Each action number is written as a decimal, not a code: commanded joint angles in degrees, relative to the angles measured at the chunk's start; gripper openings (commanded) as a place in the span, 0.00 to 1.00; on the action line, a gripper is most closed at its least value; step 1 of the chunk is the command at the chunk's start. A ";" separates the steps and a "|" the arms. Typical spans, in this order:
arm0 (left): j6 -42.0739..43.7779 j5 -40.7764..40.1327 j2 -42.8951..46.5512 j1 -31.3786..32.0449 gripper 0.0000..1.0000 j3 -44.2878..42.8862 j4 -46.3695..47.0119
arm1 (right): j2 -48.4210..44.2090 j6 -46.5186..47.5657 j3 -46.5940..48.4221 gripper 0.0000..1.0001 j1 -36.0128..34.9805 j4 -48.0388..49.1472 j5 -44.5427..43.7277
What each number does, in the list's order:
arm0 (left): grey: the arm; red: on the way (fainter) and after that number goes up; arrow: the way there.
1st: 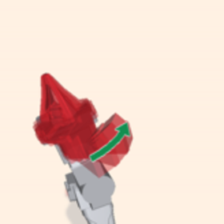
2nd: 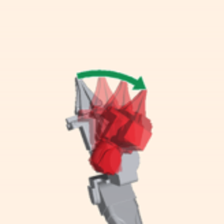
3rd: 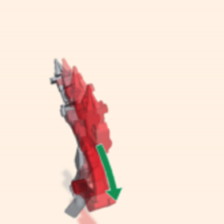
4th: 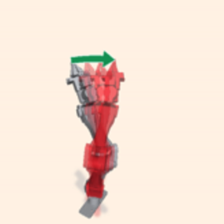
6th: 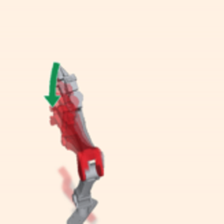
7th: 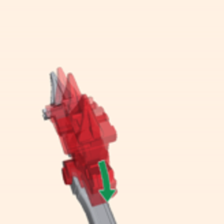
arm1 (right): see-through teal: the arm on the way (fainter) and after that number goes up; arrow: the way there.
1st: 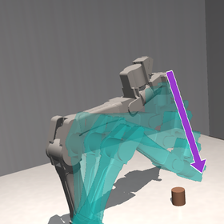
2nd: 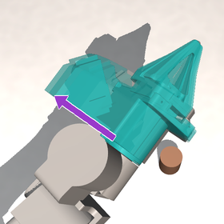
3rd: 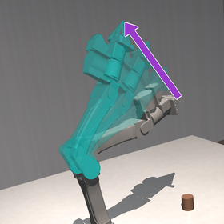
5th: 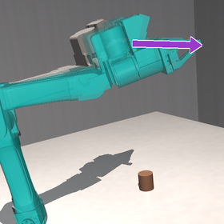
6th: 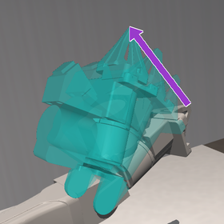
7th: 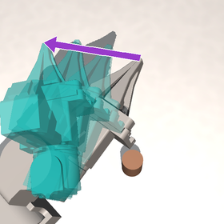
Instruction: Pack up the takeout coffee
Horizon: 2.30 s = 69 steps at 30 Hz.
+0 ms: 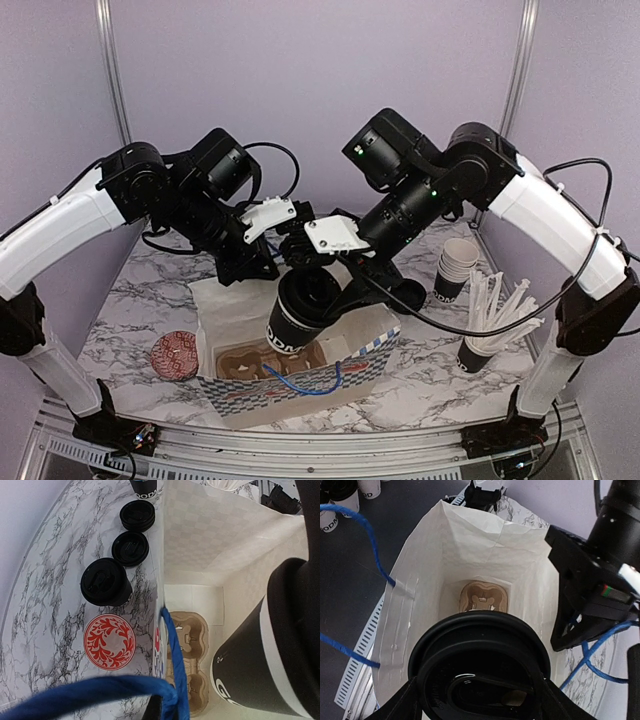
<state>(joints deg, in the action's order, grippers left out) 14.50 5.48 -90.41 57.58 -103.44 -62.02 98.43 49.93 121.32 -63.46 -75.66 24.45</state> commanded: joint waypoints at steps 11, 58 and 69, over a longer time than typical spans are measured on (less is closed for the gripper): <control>2.10 -2.17 -2.25 -0.37 0.08 -5.97 -1.70 | -1.84 -3.77 -3.85 0.56 -7.20 -3.00 -20.50; -8.84 6.94 -4.85 -4.39 0.70 27.26 33.02 | -23.39 -4.46 -42.51 0.49 -28.82 8.78 -41.77; -9.22 12.82 -4.93 -4.36 0.66 29.23 33.26 | -24.18 1.75 -49.97 0.47 -28.76 27.39 -49.38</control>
<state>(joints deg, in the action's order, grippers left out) 5.32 15.31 -95.85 53.25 -75.16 -29.78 74.89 48.53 73.28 -92.03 -57.78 -21.37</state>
